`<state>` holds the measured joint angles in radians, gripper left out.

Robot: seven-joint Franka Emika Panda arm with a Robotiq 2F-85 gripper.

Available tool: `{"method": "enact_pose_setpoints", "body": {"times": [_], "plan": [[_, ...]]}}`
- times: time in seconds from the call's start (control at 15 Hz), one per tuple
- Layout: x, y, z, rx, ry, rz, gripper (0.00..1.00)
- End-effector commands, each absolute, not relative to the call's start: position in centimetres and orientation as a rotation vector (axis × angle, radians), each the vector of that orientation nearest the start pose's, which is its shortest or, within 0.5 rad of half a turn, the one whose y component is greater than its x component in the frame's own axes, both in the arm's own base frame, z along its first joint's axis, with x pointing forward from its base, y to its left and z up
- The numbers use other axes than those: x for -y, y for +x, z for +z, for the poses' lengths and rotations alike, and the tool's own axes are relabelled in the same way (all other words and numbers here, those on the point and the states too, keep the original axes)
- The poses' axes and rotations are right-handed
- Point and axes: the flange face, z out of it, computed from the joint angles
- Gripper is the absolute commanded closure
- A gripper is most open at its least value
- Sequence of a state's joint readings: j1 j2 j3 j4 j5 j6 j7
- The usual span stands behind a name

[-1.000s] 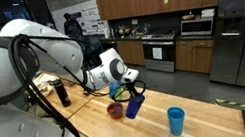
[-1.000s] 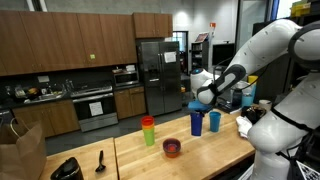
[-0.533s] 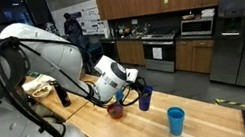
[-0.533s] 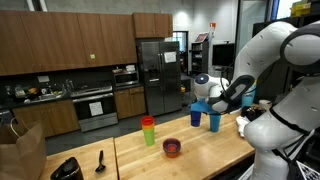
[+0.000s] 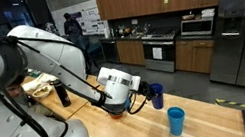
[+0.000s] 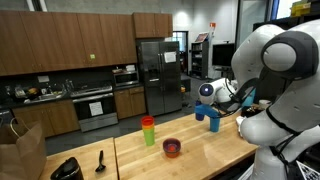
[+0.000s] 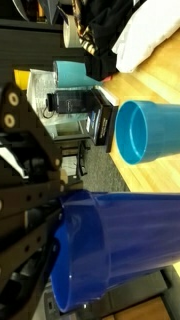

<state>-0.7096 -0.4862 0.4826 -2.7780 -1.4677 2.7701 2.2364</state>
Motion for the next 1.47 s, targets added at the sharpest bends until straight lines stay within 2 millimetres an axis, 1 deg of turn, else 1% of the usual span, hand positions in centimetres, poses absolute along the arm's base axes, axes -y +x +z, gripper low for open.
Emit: {"method": "enact_pose_setpoints", "body": {"times": [0.0,0.13,0.4,0.6,0.93,1.0,1.07,1.13,1.27,1.4], "plan": [[5.6,36.5,32.0,-1.735,-2.586,-1.53,0.98],[5.5,36.3,30.4,-1.757,-2.575,-1.513,0.98],[6.0,36.3,27.8,-1.813,-2.57,-1.409,0.98],[6.3,36.3,26.2,-1.828,-2.596,-1.331,0.98],[6.4,36.2,24.1,-1.837,-2.663,-1.223,0.98],[6.5,36.1,23.9,-1.843,-2.677,-1.204,0.68],[6.6,36.3,23.8,-1.844,-2.681,-1.183,0.68],[6.6,36.1,23.5,-1.84,-2.696,-1.155,0.64],[6.2,35.9,23.0,-1.823,-2.721,-1.114,0.52],[5.8,35.7,23.0,-1.805,-2.739,-1.091,0.38]]}}
